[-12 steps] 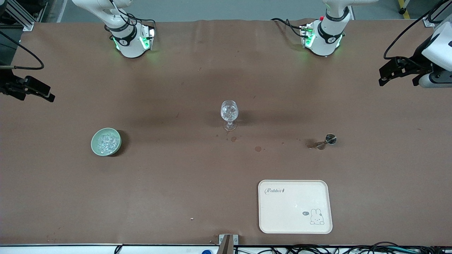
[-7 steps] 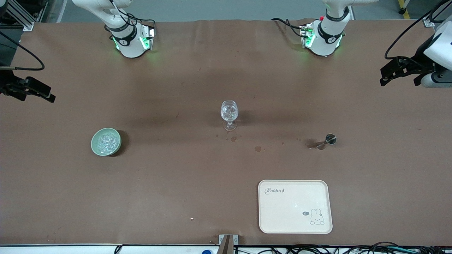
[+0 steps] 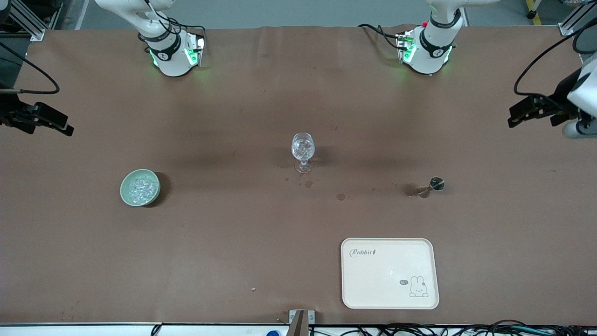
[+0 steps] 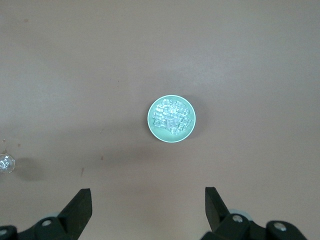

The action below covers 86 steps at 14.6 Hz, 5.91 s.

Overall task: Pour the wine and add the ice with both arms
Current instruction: 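Reach the left gripper to the jigger while the right gripper reaches the bowl, then grasp the metal jigger with the left gripper while the right gripper grasps ice, then lift the jigger with the left gripper while the right gripper lifts ice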

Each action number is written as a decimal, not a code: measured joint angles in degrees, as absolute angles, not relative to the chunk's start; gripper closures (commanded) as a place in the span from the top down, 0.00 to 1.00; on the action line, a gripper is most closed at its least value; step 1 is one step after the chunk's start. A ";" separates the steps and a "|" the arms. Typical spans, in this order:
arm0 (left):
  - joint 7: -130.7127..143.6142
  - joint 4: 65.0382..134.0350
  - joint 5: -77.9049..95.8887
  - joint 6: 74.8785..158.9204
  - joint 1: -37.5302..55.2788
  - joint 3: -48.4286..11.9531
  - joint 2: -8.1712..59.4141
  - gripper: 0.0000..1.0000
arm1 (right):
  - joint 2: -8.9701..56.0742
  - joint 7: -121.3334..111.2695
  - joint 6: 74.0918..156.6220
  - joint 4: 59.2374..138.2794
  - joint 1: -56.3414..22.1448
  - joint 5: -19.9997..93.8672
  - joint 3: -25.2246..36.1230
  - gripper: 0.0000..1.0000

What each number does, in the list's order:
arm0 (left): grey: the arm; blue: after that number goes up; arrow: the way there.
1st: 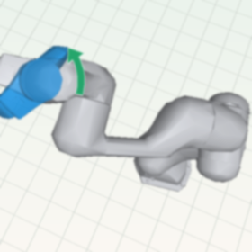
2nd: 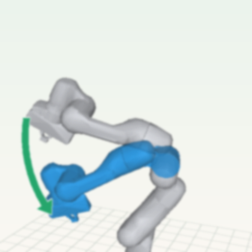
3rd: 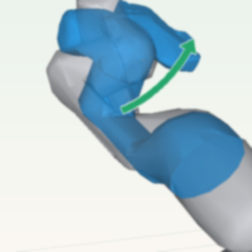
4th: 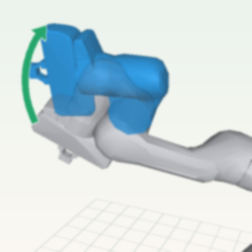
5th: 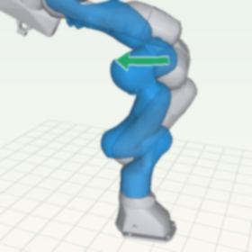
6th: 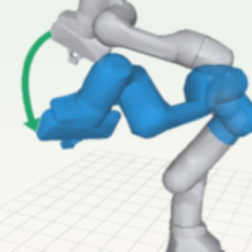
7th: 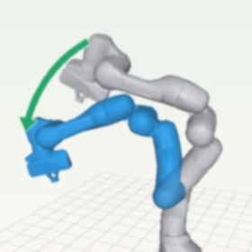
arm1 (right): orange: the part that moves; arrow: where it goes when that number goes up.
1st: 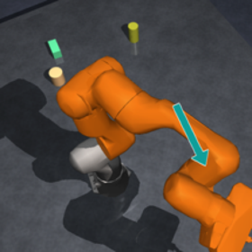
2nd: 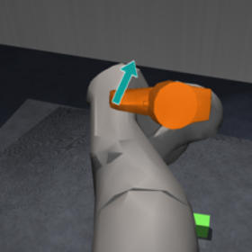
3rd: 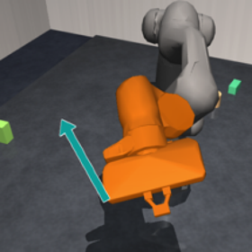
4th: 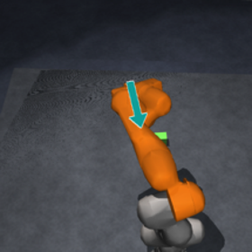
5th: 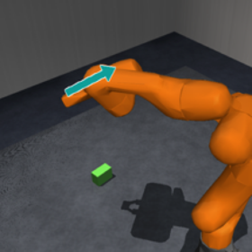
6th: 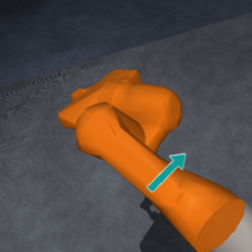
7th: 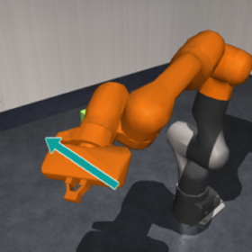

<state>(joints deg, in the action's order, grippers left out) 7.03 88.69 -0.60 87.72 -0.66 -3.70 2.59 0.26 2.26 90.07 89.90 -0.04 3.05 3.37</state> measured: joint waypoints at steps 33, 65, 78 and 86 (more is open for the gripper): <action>31.10 88.32 53.58 91.18 -18.46 -3.24 52.63 0.76 | 16.46 1.68 131.35 119.23 0.94 2.35 3.86 0.96; 31.46 88.57 56.33 89.08 -18.32 -4.52 53.98 0.01 | 22.44 1.65 129.92 115.29 0.85 2.33 3.63 0.03; 42.13 88.53 56.45 87.60 -15.00 -14.93 44.55 0.01 | 14.78 1.69 92.03 89.83 0.86 0.40 3.83 0.00; 49.22 92.92 56.45 91.43 -6.88 -15.16 37.05 0.01 | 8.19 1.70 88.66 85.21 0.21 0.12 3.31 0.01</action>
<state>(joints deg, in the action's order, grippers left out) 49.22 92.92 56.45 91.43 -6.88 -15.16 37.05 8.19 1.70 88.66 85.21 0.21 0.12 3.31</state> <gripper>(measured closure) 0.793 0.727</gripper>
